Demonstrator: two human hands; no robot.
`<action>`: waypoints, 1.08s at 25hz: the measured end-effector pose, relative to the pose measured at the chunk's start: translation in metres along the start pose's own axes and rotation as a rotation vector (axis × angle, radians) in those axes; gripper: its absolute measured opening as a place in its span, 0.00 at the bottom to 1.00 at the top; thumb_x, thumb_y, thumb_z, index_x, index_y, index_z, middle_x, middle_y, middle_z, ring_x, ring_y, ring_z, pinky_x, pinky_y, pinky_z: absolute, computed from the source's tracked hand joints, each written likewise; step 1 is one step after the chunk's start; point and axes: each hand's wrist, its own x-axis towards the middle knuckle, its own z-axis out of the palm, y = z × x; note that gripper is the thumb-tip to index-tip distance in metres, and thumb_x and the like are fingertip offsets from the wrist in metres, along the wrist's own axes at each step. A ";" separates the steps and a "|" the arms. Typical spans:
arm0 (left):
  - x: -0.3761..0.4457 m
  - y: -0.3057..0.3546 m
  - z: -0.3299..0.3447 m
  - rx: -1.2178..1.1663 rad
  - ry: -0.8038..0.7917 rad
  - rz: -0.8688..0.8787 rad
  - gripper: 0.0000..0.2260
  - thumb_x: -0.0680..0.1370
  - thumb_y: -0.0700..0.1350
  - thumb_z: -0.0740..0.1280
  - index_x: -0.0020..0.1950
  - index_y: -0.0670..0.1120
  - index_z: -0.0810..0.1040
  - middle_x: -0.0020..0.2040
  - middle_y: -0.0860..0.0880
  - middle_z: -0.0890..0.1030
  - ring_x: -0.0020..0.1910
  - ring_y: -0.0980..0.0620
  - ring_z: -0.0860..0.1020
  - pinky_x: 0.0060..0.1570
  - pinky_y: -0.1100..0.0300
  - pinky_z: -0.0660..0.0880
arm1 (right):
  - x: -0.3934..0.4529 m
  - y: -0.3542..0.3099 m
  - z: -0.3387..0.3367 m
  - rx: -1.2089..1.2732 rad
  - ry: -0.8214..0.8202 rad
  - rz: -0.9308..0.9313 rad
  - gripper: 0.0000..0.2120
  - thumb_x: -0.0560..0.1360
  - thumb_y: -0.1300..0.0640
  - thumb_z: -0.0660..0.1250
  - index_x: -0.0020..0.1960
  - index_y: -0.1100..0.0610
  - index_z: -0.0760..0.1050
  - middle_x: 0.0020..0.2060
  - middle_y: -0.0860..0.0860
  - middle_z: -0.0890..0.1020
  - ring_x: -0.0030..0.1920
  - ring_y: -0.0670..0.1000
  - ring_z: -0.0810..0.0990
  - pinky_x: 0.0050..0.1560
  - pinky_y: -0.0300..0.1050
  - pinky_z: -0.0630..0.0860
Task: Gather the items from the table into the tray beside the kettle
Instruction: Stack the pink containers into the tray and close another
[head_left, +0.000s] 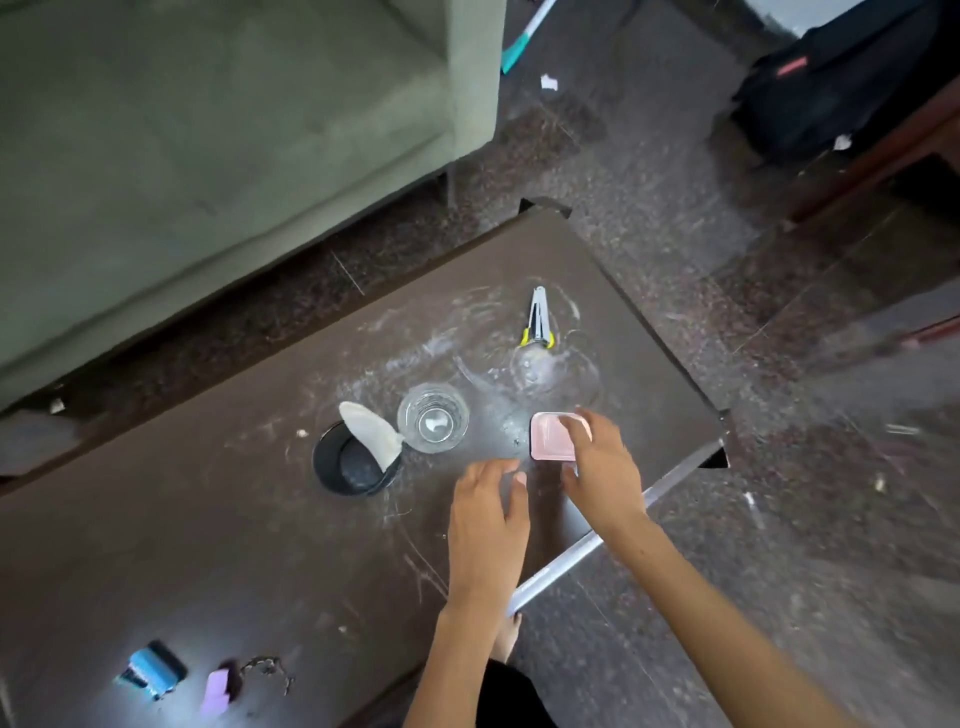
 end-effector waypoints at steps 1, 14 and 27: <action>0.003 -0.001 0.004 0.004 0.000 -0.003 0.17 0.75 0.51 0.57 0.57 0.47 0.79 0.54 0.48 0.79 0.55 0.48 0.77 0.57 0.50 0.73 | 0.009 0.005 0.005 -0.050 -0.030 -0.007 0.31 0.69 0.65 0.66 0.71 0.55 0.64 0.71 0.55 0.64 0.71 0.58 0.62 0.67 0.53 0.66; -0.011 -0.065 -0.041 0.268 -0.165 0.038 0.34 0.73 0.42 0.70 0.75 0.55 0.59 0.76 0.54 0.58 0.74 0.54 0.58 0.67 0.55 0.67 | -0.004 -0.046 0.007 0.456 -0.526 -0.238 0.23 0.62 0.51 0.73 0.55 0.49 0.71 0.51 0.48 0.80 0.50 0.50 0.78 0.47 0.42 0.74; -0.140 -0.208 -0.224 -0.303 0.471 -0.416 0.15 0.72 0.41 0.73 0.50 0.60 0.75 0.44 0.58 0.82 0.41 0.68 0.78 0.39 0.74 0.73 | -0.117 -0.277 0.117 0.727 -0.519 -0.134 0.09 0.76 0.59 0.65 0.42 0.46 0.77 0.40 0.49 0.83 0.42 0.51 0.82 0.44 0.40 0.76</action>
